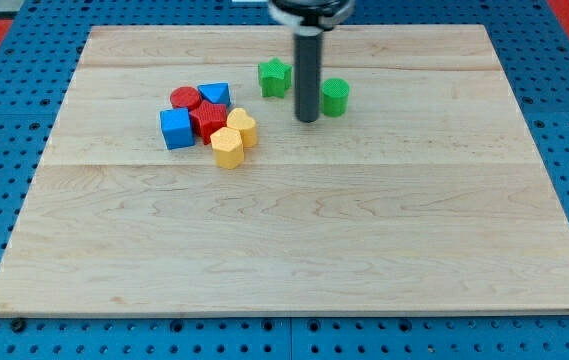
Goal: Slide the green circle towards top left
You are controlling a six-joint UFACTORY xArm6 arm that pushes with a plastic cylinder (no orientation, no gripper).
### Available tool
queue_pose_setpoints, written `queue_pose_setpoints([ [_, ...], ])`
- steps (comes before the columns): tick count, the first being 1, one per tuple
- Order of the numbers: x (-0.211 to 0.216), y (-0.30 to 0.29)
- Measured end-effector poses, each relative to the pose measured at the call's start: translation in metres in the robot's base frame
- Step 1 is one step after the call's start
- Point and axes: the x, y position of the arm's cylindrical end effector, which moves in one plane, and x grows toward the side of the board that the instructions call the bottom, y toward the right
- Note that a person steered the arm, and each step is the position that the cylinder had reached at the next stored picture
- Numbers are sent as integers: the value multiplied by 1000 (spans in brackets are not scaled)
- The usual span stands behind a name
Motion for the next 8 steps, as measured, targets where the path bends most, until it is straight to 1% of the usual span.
queue_pose_setpoints([
  [1,-16,48],
  [2,-49,69],
  [3,-73,81],
  [4,-74,88],
  [6,-95,89],
  [7,-107,53],
  [8,-130,10],
])
